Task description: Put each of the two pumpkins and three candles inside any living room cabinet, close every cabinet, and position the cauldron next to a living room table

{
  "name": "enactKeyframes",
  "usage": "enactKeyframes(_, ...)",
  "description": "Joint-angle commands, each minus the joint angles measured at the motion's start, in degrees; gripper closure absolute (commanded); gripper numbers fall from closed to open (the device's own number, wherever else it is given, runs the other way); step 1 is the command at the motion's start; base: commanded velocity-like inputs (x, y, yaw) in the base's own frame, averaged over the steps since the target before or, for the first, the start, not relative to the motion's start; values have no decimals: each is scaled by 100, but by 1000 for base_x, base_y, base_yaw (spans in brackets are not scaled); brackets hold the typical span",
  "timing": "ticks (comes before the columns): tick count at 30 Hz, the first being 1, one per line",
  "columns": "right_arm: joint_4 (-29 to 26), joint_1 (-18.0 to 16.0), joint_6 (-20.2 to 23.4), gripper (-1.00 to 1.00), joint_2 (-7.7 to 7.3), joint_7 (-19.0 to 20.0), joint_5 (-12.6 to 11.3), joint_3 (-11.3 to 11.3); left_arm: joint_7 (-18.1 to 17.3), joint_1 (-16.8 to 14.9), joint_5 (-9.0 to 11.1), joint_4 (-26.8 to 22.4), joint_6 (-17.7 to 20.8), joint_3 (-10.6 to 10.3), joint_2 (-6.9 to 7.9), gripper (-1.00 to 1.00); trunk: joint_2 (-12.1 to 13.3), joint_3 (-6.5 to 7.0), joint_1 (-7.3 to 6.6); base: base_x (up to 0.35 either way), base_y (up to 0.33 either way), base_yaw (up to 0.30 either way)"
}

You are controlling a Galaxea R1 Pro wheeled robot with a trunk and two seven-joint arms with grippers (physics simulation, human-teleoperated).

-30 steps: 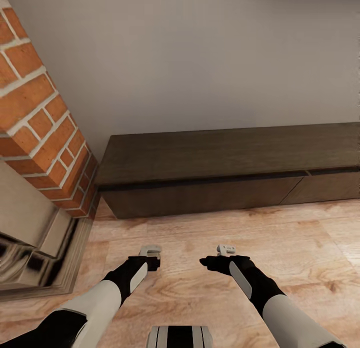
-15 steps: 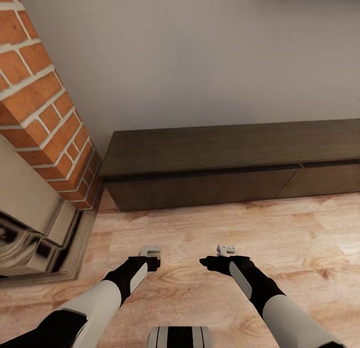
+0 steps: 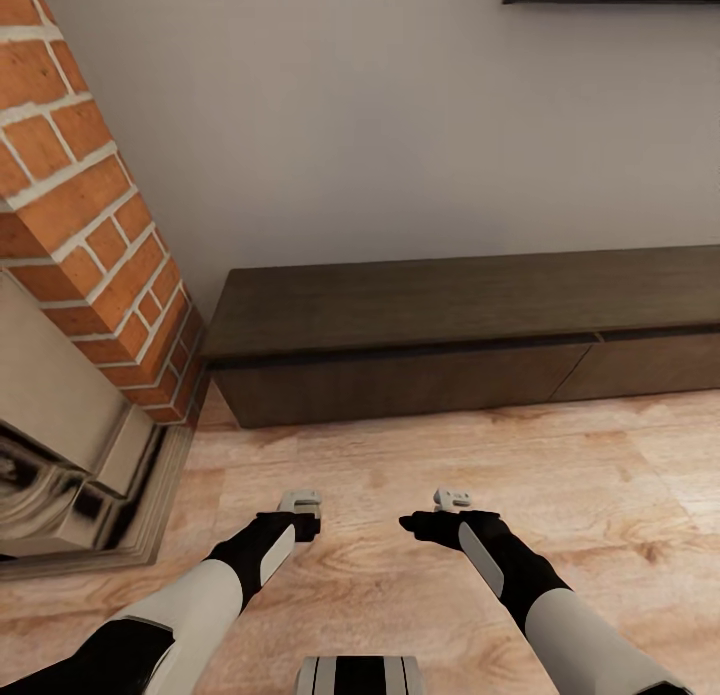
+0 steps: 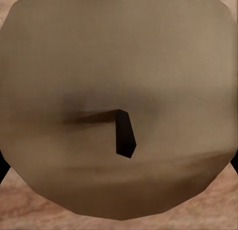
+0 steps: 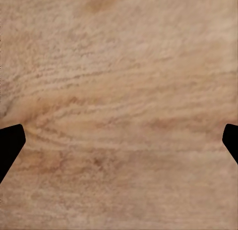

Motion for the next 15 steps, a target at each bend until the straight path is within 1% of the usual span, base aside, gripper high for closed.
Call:
enactKeyframes(1,-5,-3,22,-100,-2,10,11,4,38,0,62,-11,32,-48,3,100,-1,5,-1,0,0,0)
enactKeyframes(15,-5,-1,23,-100,-2,10,10,-3,41,0,62,-11,31,-44,3,100,-1,131,-1,0,0,0)
